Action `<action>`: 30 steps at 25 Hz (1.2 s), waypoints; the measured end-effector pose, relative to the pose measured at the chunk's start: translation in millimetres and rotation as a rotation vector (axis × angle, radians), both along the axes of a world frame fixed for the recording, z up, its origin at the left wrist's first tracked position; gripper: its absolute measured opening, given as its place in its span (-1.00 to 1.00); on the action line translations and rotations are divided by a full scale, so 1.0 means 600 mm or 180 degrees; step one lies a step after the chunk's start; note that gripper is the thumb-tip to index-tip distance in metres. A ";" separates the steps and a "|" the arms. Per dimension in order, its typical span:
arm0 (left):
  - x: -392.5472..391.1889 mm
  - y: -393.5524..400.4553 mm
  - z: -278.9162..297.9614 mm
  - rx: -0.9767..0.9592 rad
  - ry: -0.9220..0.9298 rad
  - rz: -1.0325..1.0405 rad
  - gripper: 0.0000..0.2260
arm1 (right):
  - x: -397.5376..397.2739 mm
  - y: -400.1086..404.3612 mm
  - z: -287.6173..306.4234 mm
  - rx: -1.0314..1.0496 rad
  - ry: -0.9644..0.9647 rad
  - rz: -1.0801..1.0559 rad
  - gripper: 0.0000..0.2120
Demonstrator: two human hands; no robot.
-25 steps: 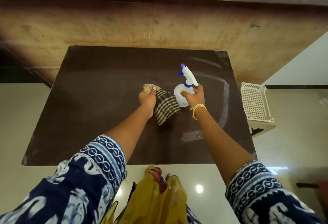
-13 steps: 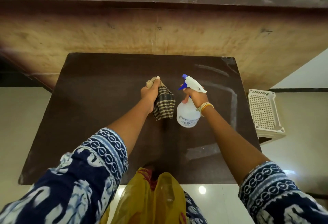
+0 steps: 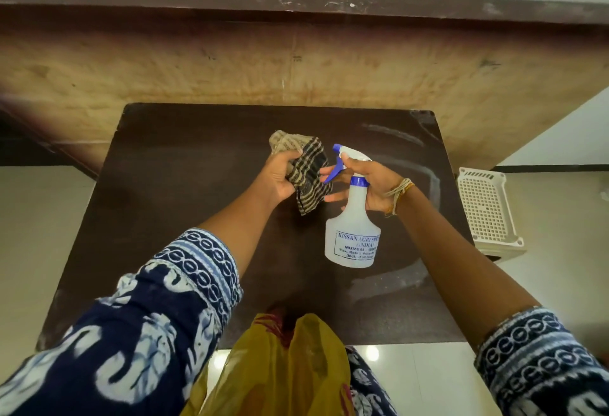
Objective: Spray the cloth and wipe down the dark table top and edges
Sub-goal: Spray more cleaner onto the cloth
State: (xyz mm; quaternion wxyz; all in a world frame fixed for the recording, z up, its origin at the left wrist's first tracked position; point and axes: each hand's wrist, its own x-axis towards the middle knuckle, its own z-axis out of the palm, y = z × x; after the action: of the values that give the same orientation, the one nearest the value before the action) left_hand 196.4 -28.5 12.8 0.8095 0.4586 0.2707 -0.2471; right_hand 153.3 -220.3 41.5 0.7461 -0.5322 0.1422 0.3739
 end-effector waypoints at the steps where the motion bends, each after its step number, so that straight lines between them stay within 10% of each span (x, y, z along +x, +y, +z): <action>1: -0.001 0.002 0.005 -0.0022 -0.0011 0.0013 -0.65 | 0.000 0.002 0.002 0.0023 0.0039 0.0088 -0.56; 16: -0.014 0.004 -0.010 -0.0624 -0.0171 0.0369 -0.67 | -0.010 0.027 0.002 -0.1556 -0.0327 0.0394 -0.52; 30: -0.020 0.006 -0.008 -0.0681 -0.0136 0.0522 -0.69 | -0.013 -0.002 0.008 -0.1505 -0.0615 0.0354 -0.53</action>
State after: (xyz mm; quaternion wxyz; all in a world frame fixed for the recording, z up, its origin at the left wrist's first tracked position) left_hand 184.5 -25.2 7.9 0.8769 0.3512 0.2621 -0.1976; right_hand 145.4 -221.8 46.3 0.5894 -0.7321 0.1243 0.3181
